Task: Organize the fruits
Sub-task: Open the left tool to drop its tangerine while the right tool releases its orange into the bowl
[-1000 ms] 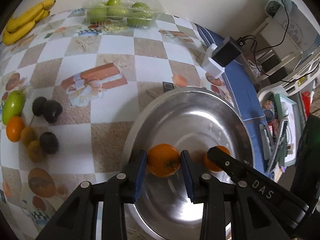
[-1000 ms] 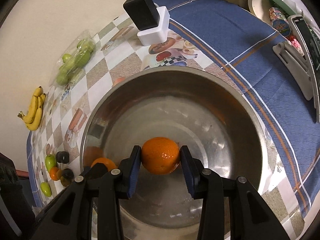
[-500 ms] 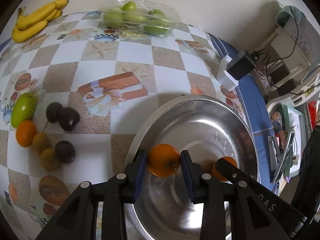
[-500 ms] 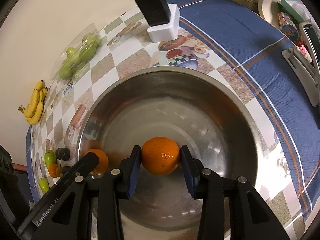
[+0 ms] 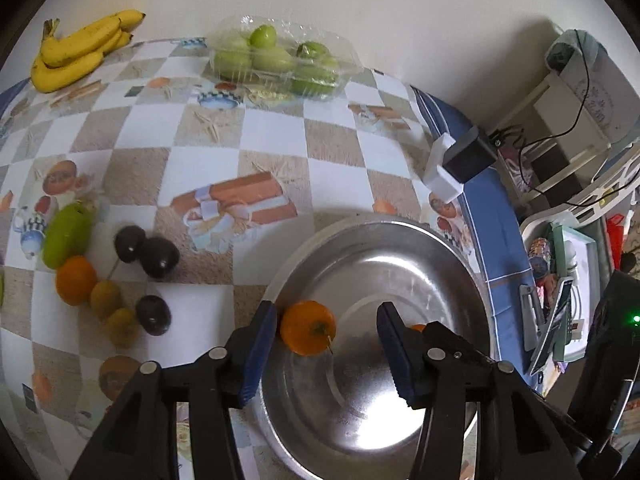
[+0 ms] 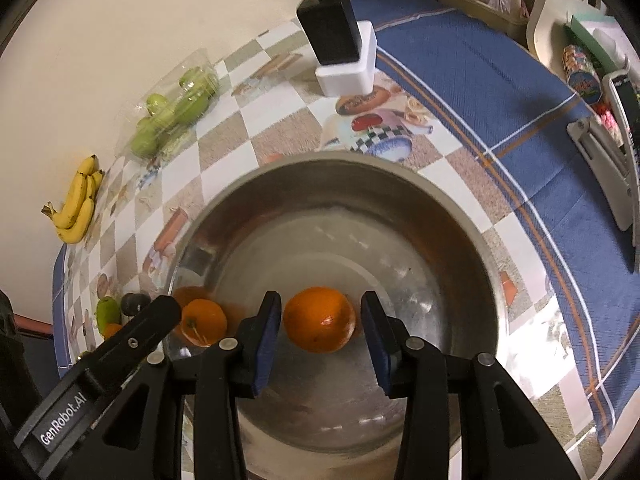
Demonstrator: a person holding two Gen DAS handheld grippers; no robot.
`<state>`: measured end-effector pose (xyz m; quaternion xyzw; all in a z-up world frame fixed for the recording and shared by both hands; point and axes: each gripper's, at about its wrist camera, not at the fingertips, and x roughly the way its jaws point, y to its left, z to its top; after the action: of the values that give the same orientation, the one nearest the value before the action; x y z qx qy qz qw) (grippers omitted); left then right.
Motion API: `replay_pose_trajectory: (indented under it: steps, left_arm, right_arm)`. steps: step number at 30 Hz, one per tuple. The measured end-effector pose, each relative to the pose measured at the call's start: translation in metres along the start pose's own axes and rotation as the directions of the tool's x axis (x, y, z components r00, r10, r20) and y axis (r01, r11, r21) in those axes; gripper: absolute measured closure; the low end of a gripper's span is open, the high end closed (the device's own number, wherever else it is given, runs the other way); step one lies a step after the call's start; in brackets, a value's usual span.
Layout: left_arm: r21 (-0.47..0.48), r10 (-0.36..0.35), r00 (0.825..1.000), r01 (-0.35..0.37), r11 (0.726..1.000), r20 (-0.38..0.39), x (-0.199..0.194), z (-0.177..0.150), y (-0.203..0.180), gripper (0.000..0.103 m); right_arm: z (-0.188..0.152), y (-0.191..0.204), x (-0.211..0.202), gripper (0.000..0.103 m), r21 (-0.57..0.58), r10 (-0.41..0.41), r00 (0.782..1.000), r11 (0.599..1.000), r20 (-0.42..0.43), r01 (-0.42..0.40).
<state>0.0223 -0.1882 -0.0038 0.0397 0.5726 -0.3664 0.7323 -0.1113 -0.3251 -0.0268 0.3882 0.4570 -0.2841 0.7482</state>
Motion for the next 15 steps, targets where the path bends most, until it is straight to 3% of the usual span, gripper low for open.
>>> replay_pose_trajectory:
  steps: [4,8,10,15]
  left_arm:
    - [0.01,0.056,0.998,-0.056,0.998,0.019,-0.014,0.005,0.003,0.044]
    - [0.001,0.143,0.989,-0.143,0.99,0.038,-0.026,0.008,0.013,0.036]
    - [-0.005,0.181,0.983,-0.181,0.984,0.041,-0.029,0.008,0.019,0.033]
    - [-0.038,0.276,0.96,-0.275,0.961,0.044,-0.034,0.007,0.036,0.011]
  right_arm:
    - [0.001,0.004,-0.012,0.06,-0.013,0.008,1.0,1.0,0.027,-0.008]
    - [0.002,0.01,-0.02,0.059,-0.035,0.01,0.999,0.999,0.042,-0.008]
    - [0.003,0.012,-0.02,0.052,-0.043,-0.001,0.999,0.999,0.039,0.003]
    - [0.001,0.017,-0.017,0.047,-0.074,-0.032,0.999,0.997,0.022,0.033]
